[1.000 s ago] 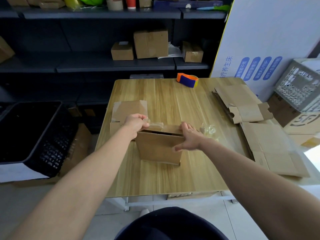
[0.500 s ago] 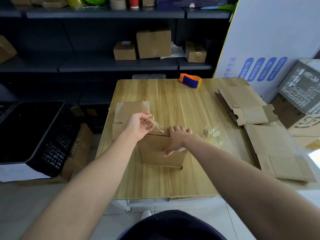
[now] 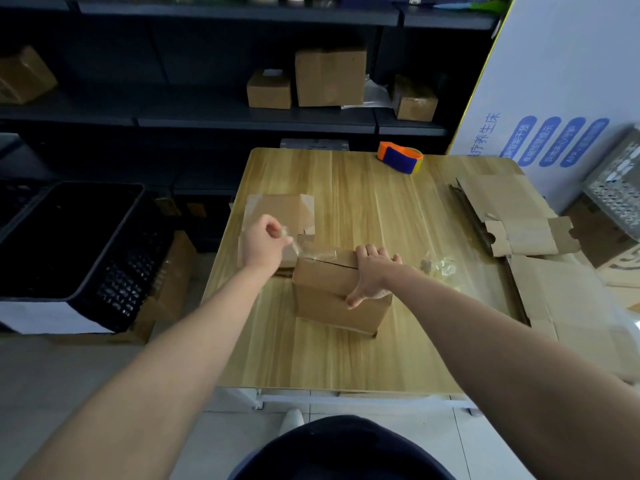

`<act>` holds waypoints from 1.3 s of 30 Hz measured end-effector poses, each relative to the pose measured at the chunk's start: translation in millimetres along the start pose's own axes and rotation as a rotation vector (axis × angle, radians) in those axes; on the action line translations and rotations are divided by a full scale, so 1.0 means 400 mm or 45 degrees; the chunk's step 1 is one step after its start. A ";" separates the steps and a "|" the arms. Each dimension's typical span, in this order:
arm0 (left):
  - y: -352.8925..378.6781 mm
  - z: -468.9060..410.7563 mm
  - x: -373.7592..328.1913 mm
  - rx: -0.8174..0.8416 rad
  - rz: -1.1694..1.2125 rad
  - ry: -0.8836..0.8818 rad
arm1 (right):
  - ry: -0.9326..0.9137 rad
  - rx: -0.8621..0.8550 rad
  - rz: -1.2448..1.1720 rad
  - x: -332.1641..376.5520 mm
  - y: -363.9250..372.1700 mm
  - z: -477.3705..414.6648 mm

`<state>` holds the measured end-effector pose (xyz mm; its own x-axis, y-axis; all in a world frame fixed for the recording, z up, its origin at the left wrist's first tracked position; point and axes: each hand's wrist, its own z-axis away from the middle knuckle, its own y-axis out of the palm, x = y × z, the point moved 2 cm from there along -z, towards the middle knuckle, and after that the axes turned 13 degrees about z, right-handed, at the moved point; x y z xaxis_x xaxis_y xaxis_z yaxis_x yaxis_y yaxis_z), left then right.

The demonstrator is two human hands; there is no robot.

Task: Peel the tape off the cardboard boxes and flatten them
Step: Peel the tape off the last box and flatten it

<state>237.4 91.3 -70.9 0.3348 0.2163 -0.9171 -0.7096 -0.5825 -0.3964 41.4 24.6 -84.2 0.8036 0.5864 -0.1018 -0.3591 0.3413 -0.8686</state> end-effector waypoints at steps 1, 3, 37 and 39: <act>0.018 0.003 -0.015 0.068 -0.109 0.131 | 0.003 0.006 0.002 0.001 -0.001 0.000; 0.066 0.014 -0.035 0.222 -0.278 0.316 | 0.011 0.011 0.001 0.002 -0.001 0.000; -0.045 -0.090 0.025 -0.174 0.955 -0.605 | -0.006 0.090 -0.043 -0.013 -0.004 -0.006; -0.055 -0.086 0.027 -0.257 1.077 -0.591 | -0.006 0.109 -0.043 -0.011 -0.010 -0.007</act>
<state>277.8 79.5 -70.5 -0.5419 -0.0723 -0.8373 -0.4694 -0.8004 0.3729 40.7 18.4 -81.7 0.8137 0.5771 -0.0704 -0.3711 0.4223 -0.8270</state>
